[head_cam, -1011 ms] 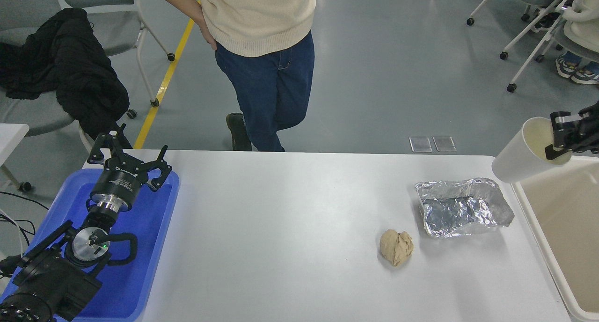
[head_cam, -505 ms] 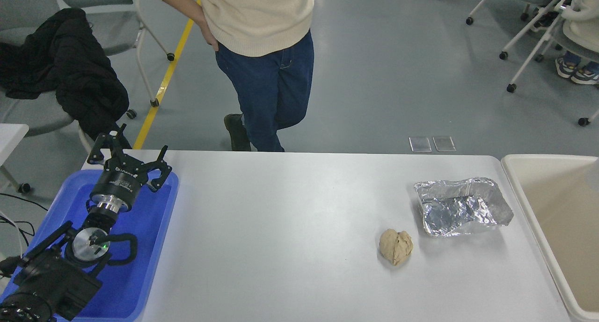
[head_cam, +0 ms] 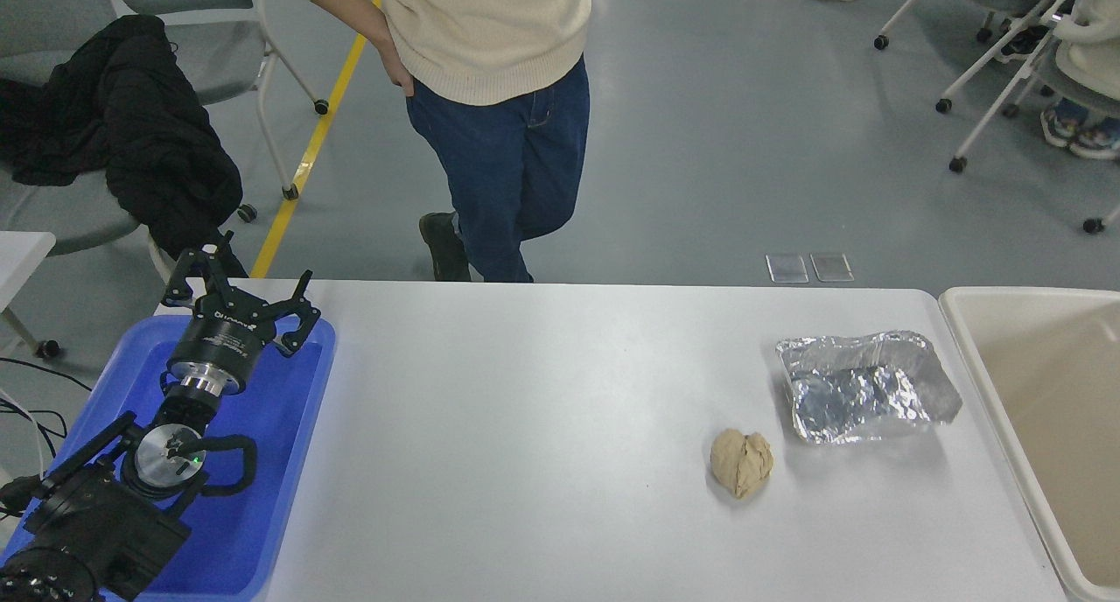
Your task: Pick up paper cup place in dustbin
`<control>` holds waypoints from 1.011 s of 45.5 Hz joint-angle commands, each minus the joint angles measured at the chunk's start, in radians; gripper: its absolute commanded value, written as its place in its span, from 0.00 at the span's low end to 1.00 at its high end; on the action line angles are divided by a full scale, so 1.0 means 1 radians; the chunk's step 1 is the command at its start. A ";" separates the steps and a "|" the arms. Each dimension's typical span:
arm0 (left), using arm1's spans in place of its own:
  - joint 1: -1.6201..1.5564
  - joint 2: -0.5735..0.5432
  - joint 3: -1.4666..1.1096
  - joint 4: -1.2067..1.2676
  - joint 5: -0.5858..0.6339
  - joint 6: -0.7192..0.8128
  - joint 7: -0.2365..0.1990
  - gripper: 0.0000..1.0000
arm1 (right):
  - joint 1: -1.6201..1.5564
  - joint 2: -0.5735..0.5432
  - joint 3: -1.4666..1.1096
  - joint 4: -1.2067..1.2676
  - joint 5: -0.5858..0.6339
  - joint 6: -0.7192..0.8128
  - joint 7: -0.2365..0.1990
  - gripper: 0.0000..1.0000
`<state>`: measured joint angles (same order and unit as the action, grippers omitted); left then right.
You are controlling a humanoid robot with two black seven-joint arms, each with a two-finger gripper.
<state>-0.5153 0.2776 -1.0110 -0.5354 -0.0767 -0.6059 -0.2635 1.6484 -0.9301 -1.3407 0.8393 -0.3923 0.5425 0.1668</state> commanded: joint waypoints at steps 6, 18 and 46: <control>0.000 0.000 -0.001 0.000 0.000 0.000 0.000 1.00 | -0.389 0.076 0.144 -0.163 0.176 -0.438 0.000 0.00; 0.000 0.000 -0.001 0.000 0.000 0.000 0.000 1.00 | -0.783 0.194 0.526 -0.549 0.190 -0.475 -0.055 0.00; 0.000 0.000 -0.001 0.000 0.000 0.000 0.000 1.00 | -1.026 0.364 0.606 -0.776 0.187 -0.595 -0.073 0.00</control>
<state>-0.5154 0.2776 -1.0124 -0.5353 -0.0766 -0.6059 -0.2639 0.6814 -0.5948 -0.7547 0.1028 -0.2120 -0.0190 0.1048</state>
